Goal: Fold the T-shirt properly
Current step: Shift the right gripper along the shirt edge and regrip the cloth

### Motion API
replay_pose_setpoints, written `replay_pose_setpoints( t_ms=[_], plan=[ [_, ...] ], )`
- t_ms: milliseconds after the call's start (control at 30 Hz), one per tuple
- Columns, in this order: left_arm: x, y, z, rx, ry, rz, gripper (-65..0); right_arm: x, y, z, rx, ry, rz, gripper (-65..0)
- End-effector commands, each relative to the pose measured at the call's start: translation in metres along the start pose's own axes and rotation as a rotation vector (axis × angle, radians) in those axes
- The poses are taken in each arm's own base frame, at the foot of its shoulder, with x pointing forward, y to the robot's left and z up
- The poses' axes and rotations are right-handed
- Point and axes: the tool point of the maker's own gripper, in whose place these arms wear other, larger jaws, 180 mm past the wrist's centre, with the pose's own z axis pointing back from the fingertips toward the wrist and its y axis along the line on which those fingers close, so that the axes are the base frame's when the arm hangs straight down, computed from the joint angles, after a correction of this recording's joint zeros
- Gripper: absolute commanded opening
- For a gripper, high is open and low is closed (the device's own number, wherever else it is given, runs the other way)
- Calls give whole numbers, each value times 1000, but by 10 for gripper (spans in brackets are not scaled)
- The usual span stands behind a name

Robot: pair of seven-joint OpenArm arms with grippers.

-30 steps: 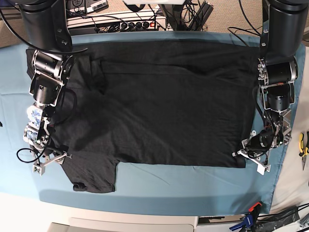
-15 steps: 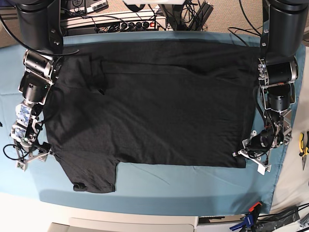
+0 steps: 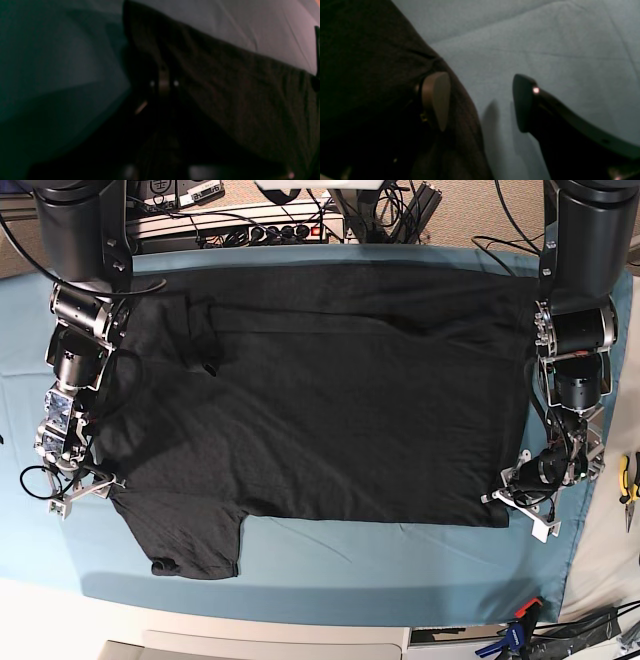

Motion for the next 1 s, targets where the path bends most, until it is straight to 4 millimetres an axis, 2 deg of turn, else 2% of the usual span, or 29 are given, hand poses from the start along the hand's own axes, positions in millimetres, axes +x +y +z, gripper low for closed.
replay_pose_setpoints(
  t_ms=[0,200,400,533,800,967],
  plan=[
    [31,-6,7,-18,-67,-16,-650,29,-3,4,1,-69,-26,-259],
    [31,-6,7,-17,-67,-16,-650,23,14,1,29,-57,-32,-259],
    [31,-6,7,-17,-67,-16,-650,16,22,0,41,-42,-32,-259],
    [31,-5,8,-16,-67,-16,-650,11,17,-1,21,-38,-32,-259],
    [32,-3,9,-13,-69,-17,-650,-17,12,-3,7,3,-20,-259],
    [32,-3,9,-12,-69,-17,-650,-21,12,-3,11,8,-15,-259]
  ],
)
